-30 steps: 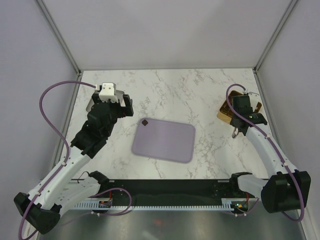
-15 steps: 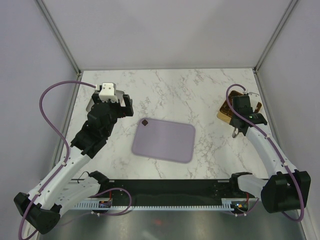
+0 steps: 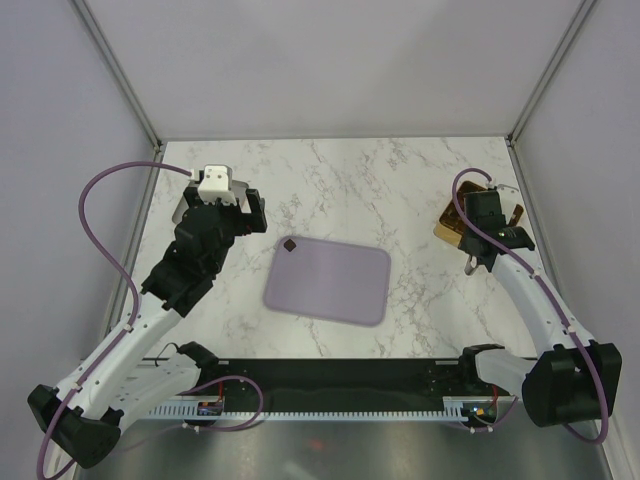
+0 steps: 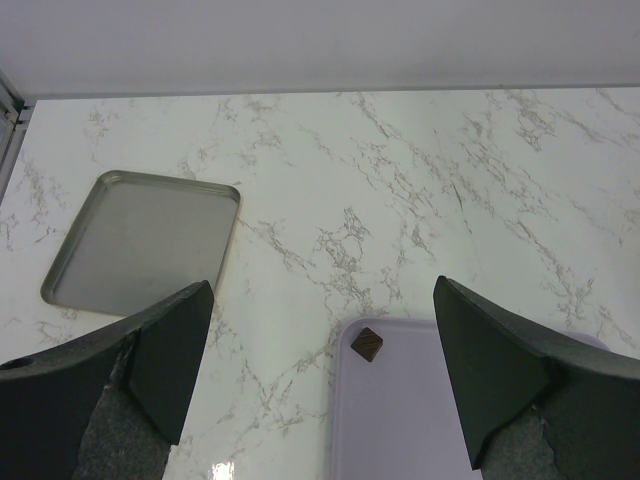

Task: Pack the chocolate

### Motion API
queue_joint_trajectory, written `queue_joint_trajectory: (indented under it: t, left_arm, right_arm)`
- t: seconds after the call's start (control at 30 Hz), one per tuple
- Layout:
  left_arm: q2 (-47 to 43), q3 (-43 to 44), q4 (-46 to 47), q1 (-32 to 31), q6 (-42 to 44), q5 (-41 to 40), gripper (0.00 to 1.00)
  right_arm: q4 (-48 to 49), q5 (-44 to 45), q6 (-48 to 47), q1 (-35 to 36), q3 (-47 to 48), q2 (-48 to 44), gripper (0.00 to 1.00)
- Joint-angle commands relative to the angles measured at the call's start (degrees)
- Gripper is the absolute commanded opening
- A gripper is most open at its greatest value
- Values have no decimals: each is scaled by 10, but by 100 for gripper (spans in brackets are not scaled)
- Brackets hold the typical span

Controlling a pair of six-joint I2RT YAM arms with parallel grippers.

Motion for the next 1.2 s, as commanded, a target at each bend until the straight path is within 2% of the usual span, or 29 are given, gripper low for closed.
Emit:
queue_joint_trajectory:
  t: [0.0,0.33,0.5,0.8,0.87,1.07,1.17]
  left_arm:
    - [-6,15,8,1,15,-5,100]
    - [-7,14,8,1,15,-5,100]
    - [-6,15,8,1,15,-5,100]
    - [-5,14,8,1,17,-12,100]
    - [-4,14,7,1,17,-12,100]
    - [-2,15,8,1,17,-12,100]
    - [-3,15,9,1,17,-12,100]
  right_arm:
    - [17,8,-1,-2,2,-15,47]
    - [17,-11,-5,7,21,-32,48]
    - [25,-12,-16,77,44,-43,47]
    - [119,-122,-37,255,29,-10,47]
    - [133,-106,-36,285,29,0,47]
    - [134,-86,-25,297,38,11,45]
    - [141,-145,-38,302,42,26,45]
